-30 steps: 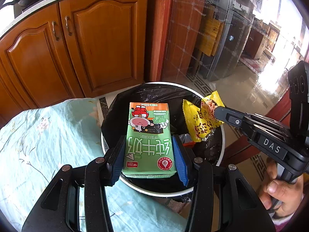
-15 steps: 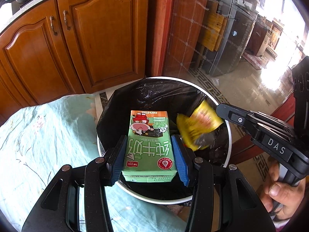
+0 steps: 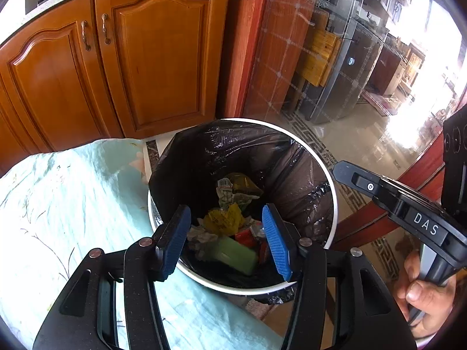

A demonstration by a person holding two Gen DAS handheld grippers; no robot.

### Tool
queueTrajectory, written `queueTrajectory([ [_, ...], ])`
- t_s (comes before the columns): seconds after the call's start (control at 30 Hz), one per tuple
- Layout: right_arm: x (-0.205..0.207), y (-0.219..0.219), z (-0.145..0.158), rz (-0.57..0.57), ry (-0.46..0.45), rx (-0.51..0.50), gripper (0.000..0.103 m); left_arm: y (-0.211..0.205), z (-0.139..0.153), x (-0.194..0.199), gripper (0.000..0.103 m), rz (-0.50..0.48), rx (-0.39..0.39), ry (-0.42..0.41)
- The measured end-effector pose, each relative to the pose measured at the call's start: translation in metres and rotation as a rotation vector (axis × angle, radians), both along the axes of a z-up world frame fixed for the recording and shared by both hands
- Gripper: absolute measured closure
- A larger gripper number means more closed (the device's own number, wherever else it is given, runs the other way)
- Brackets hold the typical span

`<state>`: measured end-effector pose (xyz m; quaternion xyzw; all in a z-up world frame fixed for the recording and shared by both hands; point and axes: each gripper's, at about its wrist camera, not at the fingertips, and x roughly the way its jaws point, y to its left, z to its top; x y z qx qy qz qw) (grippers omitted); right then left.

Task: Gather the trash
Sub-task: 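Open both tools to drop the carton and wrapper into the bin, then move both open tools back over the remaining trash on the table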

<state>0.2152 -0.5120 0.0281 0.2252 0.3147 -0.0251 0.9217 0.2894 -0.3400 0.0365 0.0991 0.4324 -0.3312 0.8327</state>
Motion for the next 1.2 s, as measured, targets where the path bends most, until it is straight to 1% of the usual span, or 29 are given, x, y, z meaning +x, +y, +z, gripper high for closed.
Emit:
queueTrajectory([
  [0.2,-0.016,0.012,0.002,0.008,-0.012,0.016,0.088,0.029,0.007,-0.018,0.051,0.036,-0.044,-0.003],
  [0.33,-0.027,0.03,0.001,0.038,-0.018,0.028,0.087,0.065,0.007,-0.036,0.051,0.088,-0.08,0.002],
  [0.37,-0.029,0.035,0.0,0.048,-0.019,0.032,0.08,0.074,0.007,-0.041,0.051,0.102,-0.087,0.004],
  [0.4,-0.032,0.042,-0.001,0.059,-0.023,0.037,0.071,0.085,0.006,-0.046,0.051,0.118,-0.097,0.006],
  [0.43,-0.035,0.048,-0.002,0.07,-0.027,0.041,0.067,0.096,0.005,-0.051,0.051,0.135,-0.108,0.009],
  [0.5,-0.041,0.062,-0.005,0.095,-0.034,0.053,0.05,0.118,0.003,-0.059,0.051,0.17,-0.121,0.017],
  [0.53,-0.043,0.069,-0.007,0.111,-0.035,0.061,0.047,0.129,0.002,-0.064,0.051,0.19,-0.126,0.019],
  [0.6,-0.047,0.085,-0.009,0.136,-0.041,0.072,0.036,0.15,0.001,-0.073,0.051,0.222,-0.132,0.016],
  [0.73,-0.055,0.119,-0.009,0.192,-0.048,0.052,0.027,0.191,-0.001,-0.093,0.05,0.293,-0.124,-0.01],
  [0.8,-0.06,0.135,-0.008,0.218,-0.053,0.04,0.02,0.211,-0.002,-0.099,0.05,0.327,-0.135,-0.005],
  [0.87,-0.062,0.153,-0.009,0.248,-0.053,0.031,0.018,0.228,-0.005,-0.106,0.049,0.357,-0.136,-0.006],
  [1.0,-0.066,0.184,-0.013,0.309,-0.041,0.021,0.018,0.266,-0.01,-0.125,0.047,0.423,-0.121,-0.021],
  [1.07,-0.067,0.198,-0.015,0.336,-0.033,0.019,0.018,0.286,-0.012,-0.133,0.042,0.457,-0.122,-0.024],
  [1.2,-0.067,0.222,-0.019,0.382,-0.018,0.013,0.015,0.315,-0.012,-0.15,0.039,0.527,-0.101,-0.058],
])
